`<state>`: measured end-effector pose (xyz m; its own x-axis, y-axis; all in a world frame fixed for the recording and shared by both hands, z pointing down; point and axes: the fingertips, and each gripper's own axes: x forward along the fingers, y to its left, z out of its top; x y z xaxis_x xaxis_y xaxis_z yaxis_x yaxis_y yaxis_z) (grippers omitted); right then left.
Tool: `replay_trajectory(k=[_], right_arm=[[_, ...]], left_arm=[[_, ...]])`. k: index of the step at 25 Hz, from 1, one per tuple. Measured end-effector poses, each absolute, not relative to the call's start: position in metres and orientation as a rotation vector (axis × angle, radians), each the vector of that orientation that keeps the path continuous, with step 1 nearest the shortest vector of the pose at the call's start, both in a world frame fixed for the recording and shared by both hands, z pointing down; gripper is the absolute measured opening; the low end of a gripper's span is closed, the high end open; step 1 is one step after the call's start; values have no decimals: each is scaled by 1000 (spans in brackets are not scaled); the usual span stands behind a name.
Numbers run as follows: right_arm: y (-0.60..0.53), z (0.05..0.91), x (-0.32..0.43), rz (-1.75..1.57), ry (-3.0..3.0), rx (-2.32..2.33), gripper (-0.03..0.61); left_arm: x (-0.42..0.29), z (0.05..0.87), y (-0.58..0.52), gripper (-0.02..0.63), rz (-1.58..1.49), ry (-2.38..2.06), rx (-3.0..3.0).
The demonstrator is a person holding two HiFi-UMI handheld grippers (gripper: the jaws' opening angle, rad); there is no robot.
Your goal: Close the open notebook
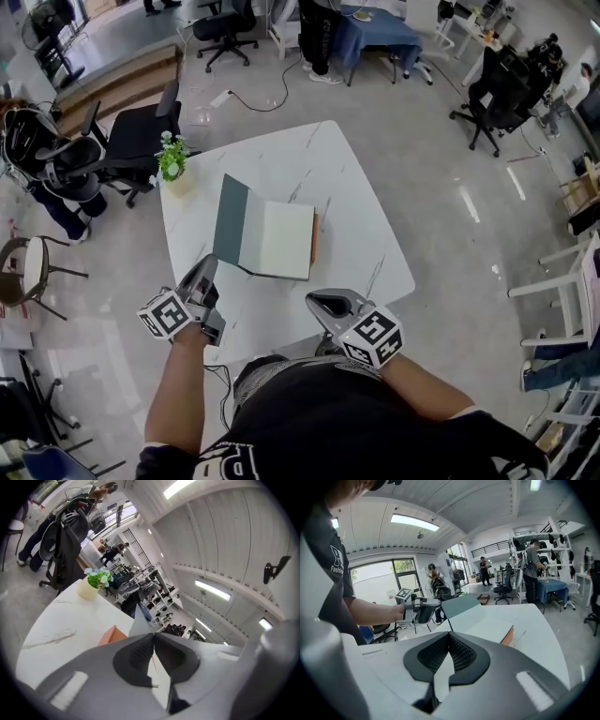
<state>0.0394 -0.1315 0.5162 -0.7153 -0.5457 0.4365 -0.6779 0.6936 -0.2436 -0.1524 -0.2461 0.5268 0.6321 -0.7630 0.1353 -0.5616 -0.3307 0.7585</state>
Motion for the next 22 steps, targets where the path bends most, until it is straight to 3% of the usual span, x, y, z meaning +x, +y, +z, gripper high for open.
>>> replay_trajectory(k=[22], right_arm=[[-134,512,61,567,-2593,993,0]], left_arm=[[-19,531,-215,66,37,-856,2242]])
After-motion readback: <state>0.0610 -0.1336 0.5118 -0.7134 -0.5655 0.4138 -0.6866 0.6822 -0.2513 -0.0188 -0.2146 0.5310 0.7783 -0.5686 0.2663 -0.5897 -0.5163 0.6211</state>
